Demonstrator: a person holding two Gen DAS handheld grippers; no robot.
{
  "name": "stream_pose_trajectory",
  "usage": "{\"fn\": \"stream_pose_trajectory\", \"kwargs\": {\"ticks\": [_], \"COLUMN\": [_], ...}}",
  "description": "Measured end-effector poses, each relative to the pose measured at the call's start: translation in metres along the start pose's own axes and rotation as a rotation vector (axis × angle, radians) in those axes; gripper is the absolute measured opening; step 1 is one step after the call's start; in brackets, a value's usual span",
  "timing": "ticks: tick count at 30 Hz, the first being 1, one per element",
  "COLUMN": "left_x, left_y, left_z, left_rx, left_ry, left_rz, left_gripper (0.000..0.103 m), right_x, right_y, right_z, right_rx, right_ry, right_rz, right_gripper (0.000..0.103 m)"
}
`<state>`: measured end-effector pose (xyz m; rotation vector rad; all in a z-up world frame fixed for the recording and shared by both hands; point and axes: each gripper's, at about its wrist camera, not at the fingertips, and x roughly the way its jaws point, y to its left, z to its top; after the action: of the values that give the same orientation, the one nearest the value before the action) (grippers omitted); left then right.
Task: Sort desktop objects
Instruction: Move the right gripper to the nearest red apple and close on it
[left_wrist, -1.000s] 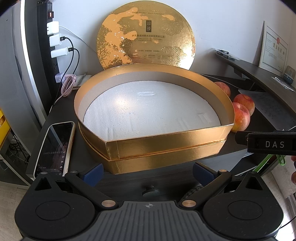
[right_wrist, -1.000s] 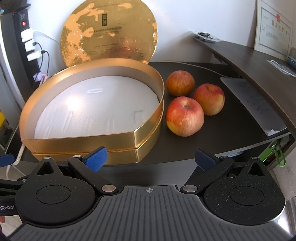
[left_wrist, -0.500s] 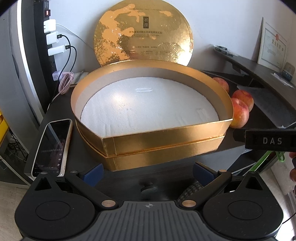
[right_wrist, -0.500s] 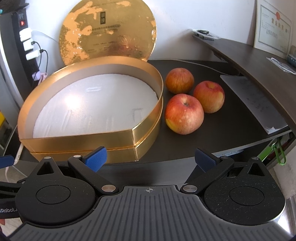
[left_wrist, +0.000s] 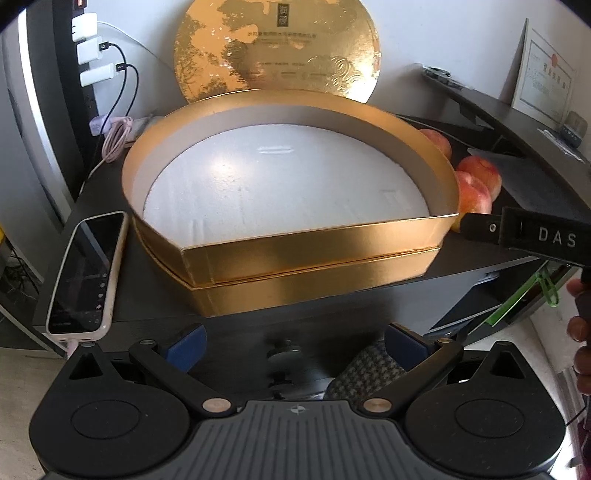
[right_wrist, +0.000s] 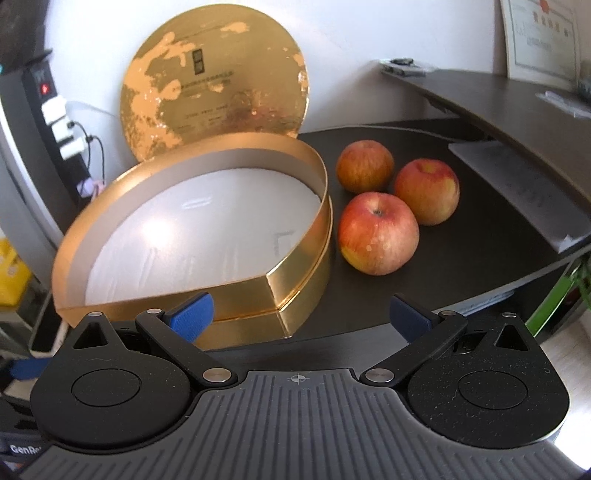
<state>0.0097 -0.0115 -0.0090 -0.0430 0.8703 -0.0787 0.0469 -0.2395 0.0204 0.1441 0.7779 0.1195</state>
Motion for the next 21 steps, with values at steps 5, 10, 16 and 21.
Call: {"fn": "stream_pose_trajectory", "kwargs": {"ticks": [5,10,16,21], "left_x": [-0.003,-0.008,-0.003,-0.002], "left_y": [-0.003,-0.008,-0.019,-0.024], "left_z": [0.001,0.005,0.011,0.013], "left_rx": [0.006,0.014,0.064,0.080], "left_ry": [-0.027,-0.080,-0.048,-0.067], "left_rz": [-0.029,-0.044,-0.031,-0.053], "left_gripper": [0.102,0.103,0.103,0.103], "right_x": [0.004,0.010,0.013,0.017], "right_y": [-0.021,-0.048,-0.049,-0.044], "right_z": [0.003,0.003,0.004,0.006], "right_rx": [0.101,0.254,0.164,0.009], "right_ry": [0.005,-0.008,-0.053,-0.081], "right_rz": [0.044,0.174,0.104,-0.055], "right_gripper": [0.103,0.103,0.103,0.103]}}
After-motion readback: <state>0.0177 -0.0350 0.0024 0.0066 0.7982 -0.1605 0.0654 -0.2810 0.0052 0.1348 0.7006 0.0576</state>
